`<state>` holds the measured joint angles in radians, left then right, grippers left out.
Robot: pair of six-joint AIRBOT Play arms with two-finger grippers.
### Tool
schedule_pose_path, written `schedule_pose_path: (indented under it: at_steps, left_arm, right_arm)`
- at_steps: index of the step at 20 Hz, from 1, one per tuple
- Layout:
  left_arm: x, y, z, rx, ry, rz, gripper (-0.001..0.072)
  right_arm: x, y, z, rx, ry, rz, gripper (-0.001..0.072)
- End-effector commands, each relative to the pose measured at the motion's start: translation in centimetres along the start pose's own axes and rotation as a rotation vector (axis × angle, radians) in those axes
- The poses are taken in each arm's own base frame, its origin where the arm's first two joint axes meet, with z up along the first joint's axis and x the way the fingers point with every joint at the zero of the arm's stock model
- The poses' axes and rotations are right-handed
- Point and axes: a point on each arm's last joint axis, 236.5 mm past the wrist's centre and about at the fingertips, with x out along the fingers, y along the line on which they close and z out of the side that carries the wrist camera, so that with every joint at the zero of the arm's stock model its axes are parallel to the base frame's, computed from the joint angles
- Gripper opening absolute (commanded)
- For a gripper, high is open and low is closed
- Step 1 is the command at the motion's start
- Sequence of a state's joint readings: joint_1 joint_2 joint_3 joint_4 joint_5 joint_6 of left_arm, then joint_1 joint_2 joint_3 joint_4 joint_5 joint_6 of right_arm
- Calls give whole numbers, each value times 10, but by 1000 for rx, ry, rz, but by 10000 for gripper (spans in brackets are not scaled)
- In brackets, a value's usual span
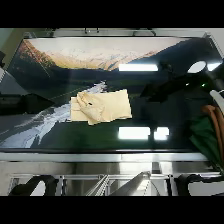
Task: Fold the shirts.
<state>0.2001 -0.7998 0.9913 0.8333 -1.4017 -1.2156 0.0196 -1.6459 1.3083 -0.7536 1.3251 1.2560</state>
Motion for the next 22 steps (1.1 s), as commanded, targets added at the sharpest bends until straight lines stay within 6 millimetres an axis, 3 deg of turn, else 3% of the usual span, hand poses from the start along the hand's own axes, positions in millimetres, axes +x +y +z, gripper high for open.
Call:
schedule_pose_path:
  at_steps: [1, 5, 12, 14, 15, 16, 17, 20, 21, 22]
  left_arm:
    - [-6, -11, -2, 2, -29, -21, 19]
    - [-7, -18, -2, 2, -29, -43, 19]
    - [-7, -17, -2, 3, -32, -42, 19]
    - [-7, -18, -2, 3, -30, -43, 19]
    - [-7, -18, -2, 3, -29, -43, 20]
    - [-7, -18, -2, 3, -29, -43, 20]
    - [-7, -18, -2, 3, -29, -43, 20]
    - [-7, -18, -3, 3, -29, -43, 20]
    - [-7, -18, -2, 3, -29, -43, 20]
    - [-7, -18, -2, 3, -29, -43, 20]
  right_arm:
    - [50, -26, -14, 58, 71, 5, 618]
    - [89, 1, -5, 72, 56, 150, 618]
    - [132, 23, 1, 60, 73, 181, 609]
    - [139, 35, 9, 25, 61, 185, 477]
    - [138, 41, 13, 8, 56, 190, 335]
    - [134, 48, 17, -16, 50, 198, 84]
    - [127, 58, 18, -40, 60, 216, 17]
    - [78, 93, 14, -122, 97, 248, 16]
    - [53, 96, 14, -141, 100, 204, 16]
    - [24, 88, 16, -148, 90, 93, 15]
